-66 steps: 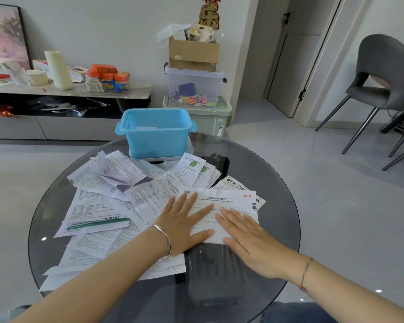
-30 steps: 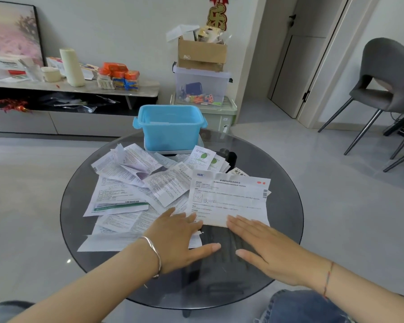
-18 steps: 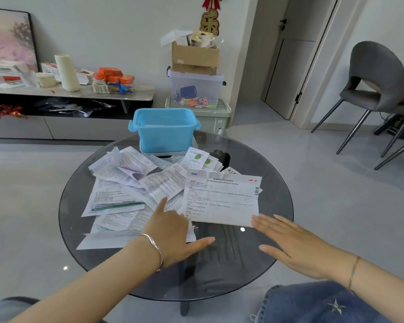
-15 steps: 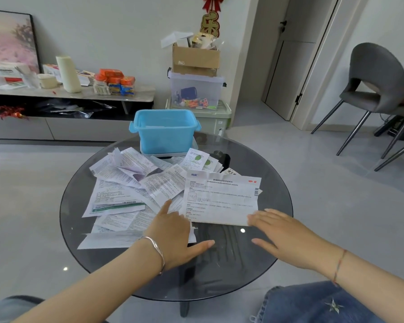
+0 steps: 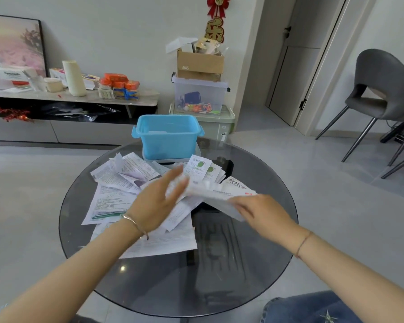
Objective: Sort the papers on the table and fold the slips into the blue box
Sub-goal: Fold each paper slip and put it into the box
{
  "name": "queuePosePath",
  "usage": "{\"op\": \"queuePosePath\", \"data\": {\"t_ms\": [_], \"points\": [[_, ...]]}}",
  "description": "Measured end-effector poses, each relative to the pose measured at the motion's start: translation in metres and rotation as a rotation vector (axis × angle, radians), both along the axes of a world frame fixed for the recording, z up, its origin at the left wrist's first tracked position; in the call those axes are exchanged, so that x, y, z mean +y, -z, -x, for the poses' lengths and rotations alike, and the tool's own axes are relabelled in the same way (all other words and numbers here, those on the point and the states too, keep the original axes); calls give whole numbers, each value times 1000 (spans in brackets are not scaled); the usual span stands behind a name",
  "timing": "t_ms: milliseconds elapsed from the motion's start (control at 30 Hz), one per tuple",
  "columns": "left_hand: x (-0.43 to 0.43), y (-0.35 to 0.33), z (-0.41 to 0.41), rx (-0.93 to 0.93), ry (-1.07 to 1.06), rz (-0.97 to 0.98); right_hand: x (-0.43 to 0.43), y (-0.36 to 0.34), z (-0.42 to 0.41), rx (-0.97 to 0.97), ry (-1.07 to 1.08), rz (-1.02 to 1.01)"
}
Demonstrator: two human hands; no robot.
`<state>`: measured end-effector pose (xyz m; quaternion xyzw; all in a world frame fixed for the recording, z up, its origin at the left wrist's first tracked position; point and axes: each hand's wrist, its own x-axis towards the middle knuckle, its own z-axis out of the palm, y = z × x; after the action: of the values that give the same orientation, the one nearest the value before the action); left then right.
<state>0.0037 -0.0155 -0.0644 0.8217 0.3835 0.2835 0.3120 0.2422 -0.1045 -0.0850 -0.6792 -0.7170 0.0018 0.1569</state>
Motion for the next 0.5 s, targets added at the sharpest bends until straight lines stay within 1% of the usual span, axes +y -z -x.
{"op": "queuePosePath", "data": {"t_ms": [33,67,100,133,167,233,267,333,367,433,500], "points": [[6,-3,-1,-224,-59,52,2,-12,-1,184,35,-24],[11,-7,-2,-408,-95,135,3,-26,-2,363,62,-55],[14,-12,-3,-534,-103,247,4,-40,-2,538,87,-80],[16,-16,-4,-604,-79,374,6,-51,-1,724,102,-87],[17,-17,-3,-628,-22,504,7,-63,0,926,105,-68],[14,-22,-3,-629,101,767,9,-75,2,1310,53,24],[15,-23,-7,-627,167,875,10,-78,4,1448,29,66],[10,-20,-14,-633,294,962,12,-76,10,1608,24,128],[8,-19,-18,-643,280,964,12,-72,12,1647,25,152],[8,-20,-23,-675,156,949,14,-66,15,1648,26,185],[12,-18,-24,-631,41,839,16,-62,14,1564,21,190]]}}
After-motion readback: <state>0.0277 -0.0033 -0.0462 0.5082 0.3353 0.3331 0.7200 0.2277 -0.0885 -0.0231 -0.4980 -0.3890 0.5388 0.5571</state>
